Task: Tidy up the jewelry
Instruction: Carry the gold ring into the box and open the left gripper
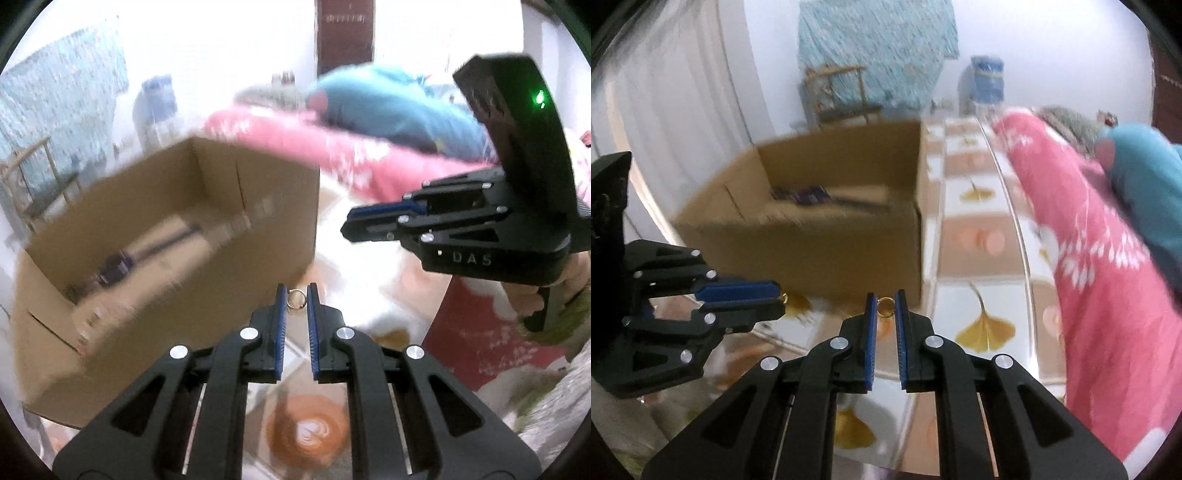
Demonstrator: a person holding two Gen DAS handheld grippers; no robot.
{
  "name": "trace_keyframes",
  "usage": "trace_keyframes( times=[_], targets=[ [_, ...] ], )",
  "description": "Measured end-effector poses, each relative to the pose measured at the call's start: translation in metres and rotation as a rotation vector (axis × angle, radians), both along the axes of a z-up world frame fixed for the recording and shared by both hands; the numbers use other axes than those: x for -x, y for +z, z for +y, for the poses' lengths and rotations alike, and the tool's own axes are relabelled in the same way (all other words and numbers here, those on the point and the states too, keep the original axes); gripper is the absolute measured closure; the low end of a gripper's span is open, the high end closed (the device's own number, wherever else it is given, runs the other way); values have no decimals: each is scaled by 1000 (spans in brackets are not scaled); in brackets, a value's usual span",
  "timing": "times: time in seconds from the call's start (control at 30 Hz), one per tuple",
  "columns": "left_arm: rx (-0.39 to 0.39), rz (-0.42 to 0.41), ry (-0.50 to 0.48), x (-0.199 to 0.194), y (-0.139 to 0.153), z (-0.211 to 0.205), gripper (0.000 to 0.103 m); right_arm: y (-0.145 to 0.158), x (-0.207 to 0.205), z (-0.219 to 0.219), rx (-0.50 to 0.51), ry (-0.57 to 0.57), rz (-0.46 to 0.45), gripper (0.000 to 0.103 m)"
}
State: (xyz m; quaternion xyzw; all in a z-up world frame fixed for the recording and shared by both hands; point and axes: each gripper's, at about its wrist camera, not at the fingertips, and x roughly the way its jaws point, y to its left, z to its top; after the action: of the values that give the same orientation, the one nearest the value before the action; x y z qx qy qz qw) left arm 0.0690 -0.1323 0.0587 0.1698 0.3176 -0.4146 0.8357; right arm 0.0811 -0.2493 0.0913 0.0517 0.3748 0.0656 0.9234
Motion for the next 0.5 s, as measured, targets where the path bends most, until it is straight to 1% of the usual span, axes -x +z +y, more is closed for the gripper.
trace_keyframes(
  times=[0.03,0.13,0.2,0.23,0.27,0.3,0.37,0.4,0.43,0.47,0.5],
  targets=[
    [31,-16,-1,-1,14,6,93,13,0,1,-6,18,-27,93],
    [77,-59,23,-9,43,23,93,46,-9,9,-11,95,-105,93],
    [78,-81,48,-20,55,33,93,60,-21,15,-16,146,-121,93],
    [71,-85,57,-28,59,36,93,68,-35,20,-27,196,-128,93],
    [66,-75,63,-41,61,41,93,72,-44,22,-36,224,-120,93],
    [59,-52,66,-51,61,42,93,73,-63,27,-49,266,-85,93],
    [31,55,72,-83,50,41,93,67,-96,34,-68,314,-2,93],
    [12,108,81,-97,43,39,93,60,-116,38,-72,336,66,93],
    [-6,155,86,-110,36,37,93,55,-128,41,-71,338,108,93],
    [-25,202,104,-125,29,35,93,46,-146,45,-63,345,173,93],
    [-43,233,120,-135,23,35,93,36,-162,47,-60,352,234,93]
  ],
)
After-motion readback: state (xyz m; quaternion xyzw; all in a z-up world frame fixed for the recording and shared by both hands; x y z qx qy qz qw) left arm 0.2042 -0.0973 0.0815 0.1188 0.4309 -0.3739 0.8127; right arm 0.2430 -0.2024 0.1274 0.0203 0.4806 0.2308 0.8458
